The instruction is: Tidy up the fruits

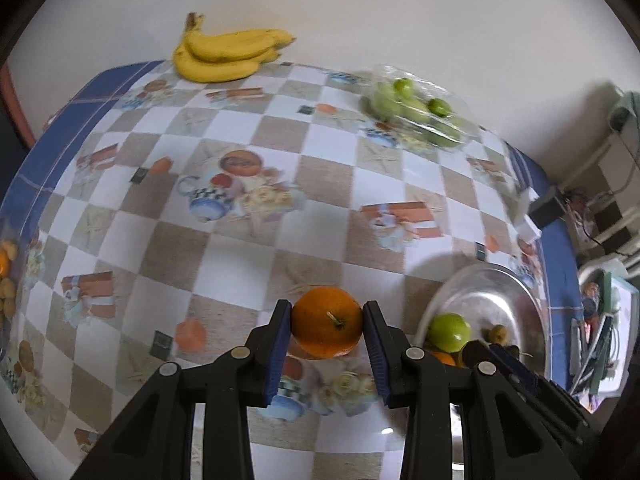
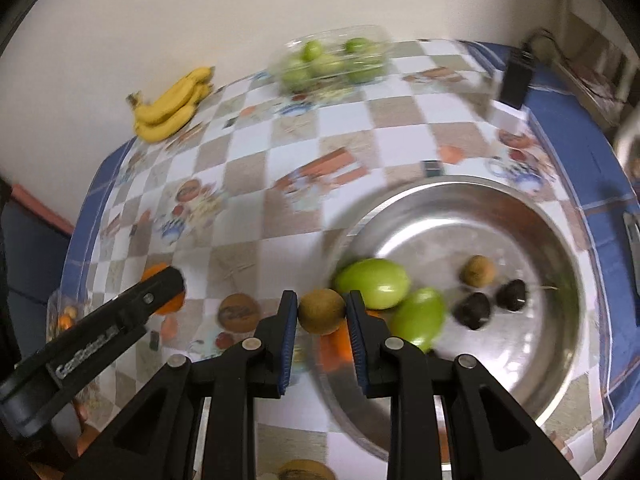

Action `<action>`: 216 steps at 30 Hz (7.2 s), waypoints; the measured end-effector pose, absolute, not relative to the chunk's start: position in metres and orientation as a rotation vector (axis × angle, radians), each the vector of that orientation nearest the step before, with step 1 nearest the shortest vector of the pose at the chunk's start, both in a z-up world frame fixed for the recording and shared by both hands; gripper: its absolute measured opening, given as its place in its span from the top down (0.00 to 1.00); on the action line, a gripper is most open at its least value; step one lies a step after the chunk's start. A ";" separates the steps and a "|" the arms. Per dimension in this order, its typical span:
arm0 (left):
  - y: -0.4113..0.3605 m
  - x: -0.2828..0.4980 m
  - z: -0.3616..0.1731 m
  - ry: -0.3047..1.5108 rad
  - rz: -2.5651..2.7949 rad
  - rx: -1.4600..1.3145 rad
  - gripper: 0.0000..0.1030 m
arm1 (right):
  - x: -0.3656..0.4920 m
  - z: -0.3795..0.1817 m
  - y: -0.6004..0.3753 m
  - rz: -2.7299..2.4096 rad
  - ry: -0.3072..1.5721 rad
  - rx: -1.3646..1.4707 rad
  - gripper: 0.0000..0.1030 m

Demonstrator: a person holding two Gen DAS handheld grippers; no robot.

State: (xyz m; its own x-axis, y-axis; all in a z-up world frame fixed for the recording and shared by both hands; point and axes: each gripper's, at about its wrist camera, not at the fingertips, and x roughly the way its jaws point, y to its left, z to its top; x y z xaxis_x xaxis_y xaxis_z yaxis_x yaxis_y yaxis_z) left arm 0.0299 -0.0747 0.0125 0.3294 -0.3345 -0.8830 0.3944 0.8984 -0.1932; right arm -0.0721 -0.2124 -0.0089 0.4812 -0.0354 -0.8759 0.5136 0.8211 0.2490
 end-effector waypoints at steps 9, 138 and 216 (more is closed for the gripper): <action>-0.106 0.002 0.022 1.130 -0.591 0.093 0.62 | -0.109 -0.009 -0.262 -0.453 0.988 0.635 0.75; -0.013 -0.067 0.025 1.054 -0.218 0.358 0.23 | -0.172 0.015 -0.164 -0.450 0.986 0.363 0.02; -0.042 -0.034 -0.024 1.166 -0.285 0.341 0.23 | -0.144 -0.022 -0.189 -0.539 1.033 0.327 0.02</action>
